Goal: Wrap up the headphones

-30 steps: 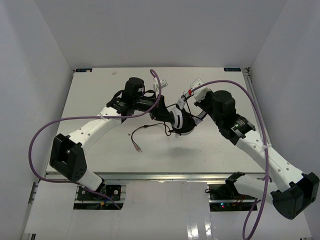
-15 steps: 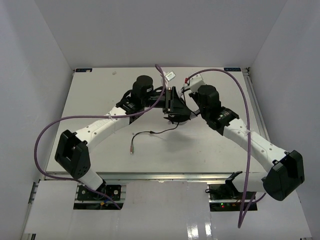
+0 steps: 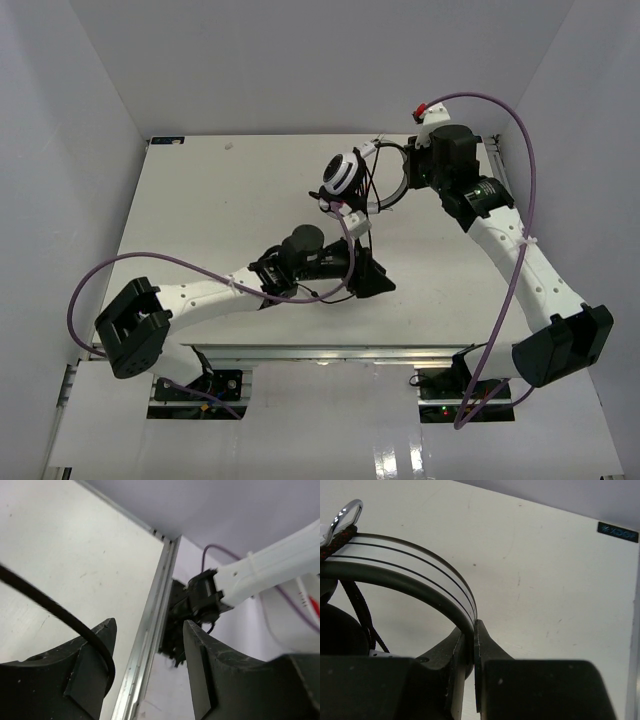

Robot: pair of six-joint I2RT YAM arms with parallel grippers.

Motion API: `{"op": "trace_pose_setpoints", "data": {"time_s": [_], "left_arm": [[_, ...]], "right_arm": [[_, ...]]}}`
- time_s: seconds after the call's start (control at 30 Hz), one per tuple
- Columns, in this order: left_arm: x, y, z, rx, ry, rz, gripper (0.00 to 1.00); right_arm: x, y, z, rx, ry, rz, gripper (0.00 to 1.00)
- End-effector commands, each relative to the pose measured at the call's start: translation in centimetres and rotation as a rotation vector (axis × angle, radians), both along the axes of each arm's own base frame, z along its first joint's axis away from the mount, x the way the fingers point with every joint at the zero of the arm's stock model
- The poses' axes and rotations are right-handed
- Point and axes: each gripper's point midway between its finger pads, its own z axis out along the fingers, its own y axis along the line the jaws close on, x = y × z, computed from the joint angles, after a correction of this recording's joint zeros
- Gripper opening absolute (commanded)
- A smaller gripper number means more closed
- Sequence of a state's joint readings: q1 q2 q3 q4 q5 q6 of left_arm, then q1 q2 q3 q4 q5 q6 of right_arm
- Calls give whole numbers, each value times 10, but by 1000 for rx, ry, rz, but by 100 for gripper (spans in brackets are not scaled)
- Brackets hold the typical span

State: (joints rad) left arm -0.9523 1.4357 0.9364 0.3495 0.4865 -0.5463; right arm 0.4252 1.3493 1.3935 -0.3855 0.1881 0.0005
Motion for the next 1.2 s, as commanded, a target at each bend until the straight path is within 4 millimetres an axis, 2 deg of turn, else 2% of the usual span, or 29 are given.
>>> {"op": "trace_pose_setpoints", "data": {"time_s": [0.0, 0.1, 0.17, 0.27, 0.4, 0.6, 0.7, 0.73, 0.8, 0.83, 0.9, 1.03, 1.1, 1.17], "left_arm": [[5, -5, -22, 32, -321, 81, 68], [7, -1, -49, 84, -403, 111, 70], [10, 4, -58, 97, -459, 149, 71], [21, 22, -81, 164, -517, 231, 75], [40, 55, -116, 288, -604, 358, 77], [52, 69, -160, 394, -634, 376, 75], [61, 69, -179, 423, -610, 378, 64], [64, 69, -181, 424, -604, 384, 58], [73, 70, -185, 429, -595, 404, 38], [78, 71, -187, 435, -591, 413, 32], [82, 72, -187, 442, -591, 422, 26], [85, 79, -190, 457, -593, 412, 5], [84, 86, -187, 441, -584, 402, 0], [75, 91, -181, 383, -548, 354, 0]], "right_arm": [[-23, 30, 59, 260, -26, 143, 8], [-26, 25, 70, 295, -31, 155, 8], [-27, 21, 79, 319, -32, 161, 8], [-30, 21, 87, 356, -20, 190, 8], [-33, 20, 91, 407, 4, 207, 8], [-37, 14, 100, 464, 18, 245, 8], [-43, 13, 104, 482, 22, 274, 8], [-45, 13, 104, 485, 24, 281, 8], [-50, 14, 104, 491, 28, 302, 8], [-52, 14, 104, 492, 29, 307, 8], [-53, 12, 102, 488, 28, 308, 8], [-55, 8, 101, 485, 27, 318, 8], [-55, 7, 101, 467, 18, 344, 8], [-61, 9, 101, 447, 7, 425, 8]]}}
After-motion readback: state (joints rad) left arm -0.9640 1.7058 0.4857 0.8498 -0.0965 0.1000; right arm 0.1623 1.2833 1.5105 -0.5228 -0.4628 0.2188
